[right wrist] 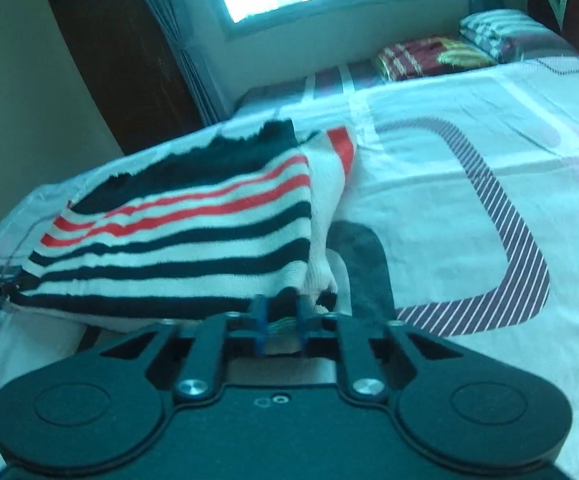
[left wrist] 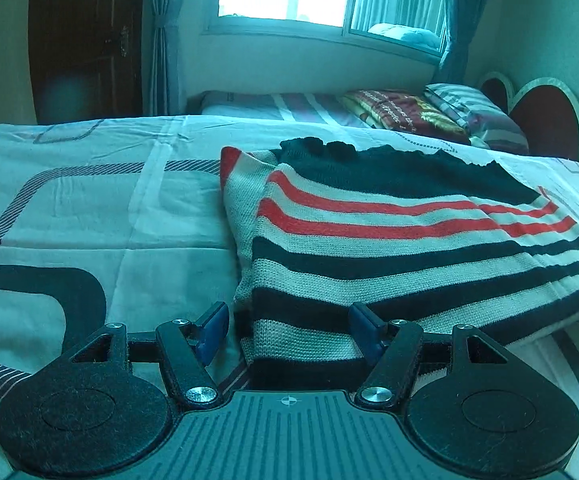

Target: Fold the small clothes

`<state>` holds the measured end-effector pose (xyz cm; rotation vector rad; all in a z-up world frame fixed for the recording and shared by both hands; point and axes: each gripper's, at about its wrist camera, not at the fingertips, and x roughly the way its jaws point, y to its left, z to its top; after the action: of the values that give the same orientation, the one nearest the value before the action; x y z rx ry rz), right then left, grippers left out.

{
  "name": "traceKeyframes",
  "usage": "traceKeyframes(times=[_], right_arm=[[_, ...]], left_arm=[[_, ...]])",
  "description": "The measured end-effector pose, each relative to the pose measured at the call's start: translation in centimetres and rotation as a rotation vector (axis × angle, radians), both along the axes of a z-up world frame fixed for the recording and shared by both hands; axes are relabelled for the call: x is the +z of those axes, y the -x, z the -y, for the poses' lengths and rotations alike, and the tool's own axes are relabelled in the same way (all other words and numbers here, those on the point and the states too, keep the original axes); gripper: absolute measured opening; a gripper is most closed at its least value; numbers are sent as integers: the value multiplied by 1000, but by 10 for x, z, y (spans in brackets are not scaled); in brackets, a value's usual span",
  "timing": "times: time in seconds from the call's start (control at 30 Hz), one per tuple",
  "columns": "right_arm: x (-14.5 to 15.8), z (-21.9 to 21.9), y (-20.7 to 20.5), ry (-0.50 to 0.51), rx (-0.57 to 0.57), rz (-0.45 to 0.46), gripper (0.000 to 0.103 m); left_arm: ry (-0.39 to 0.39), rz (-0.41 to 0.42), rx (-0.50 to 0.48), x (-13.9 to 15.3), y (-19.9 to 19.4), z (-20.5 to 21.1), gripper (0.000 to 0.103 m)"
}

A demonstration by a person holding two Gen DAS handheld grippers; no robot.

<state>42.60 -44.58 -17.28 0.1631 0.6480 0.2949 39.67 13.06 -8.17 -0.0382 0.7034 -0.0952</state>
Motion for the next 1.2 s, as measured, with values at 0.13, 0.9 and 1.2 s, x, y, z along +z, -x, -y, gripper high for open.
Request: traceKeyframes(times=[0.13,0.9,1.2], right_arm=[[6,-2,27,11,-5,78,7],[-11,-160,-80,438,264,148,41],[-7,-89,-44,432,43,116,36]], left_arm=[[-18,3,-11,-1,-2,-1,66],[-93,65,-305,1,-64,139,66],[-225,71,-141,9,-62,62,80]])
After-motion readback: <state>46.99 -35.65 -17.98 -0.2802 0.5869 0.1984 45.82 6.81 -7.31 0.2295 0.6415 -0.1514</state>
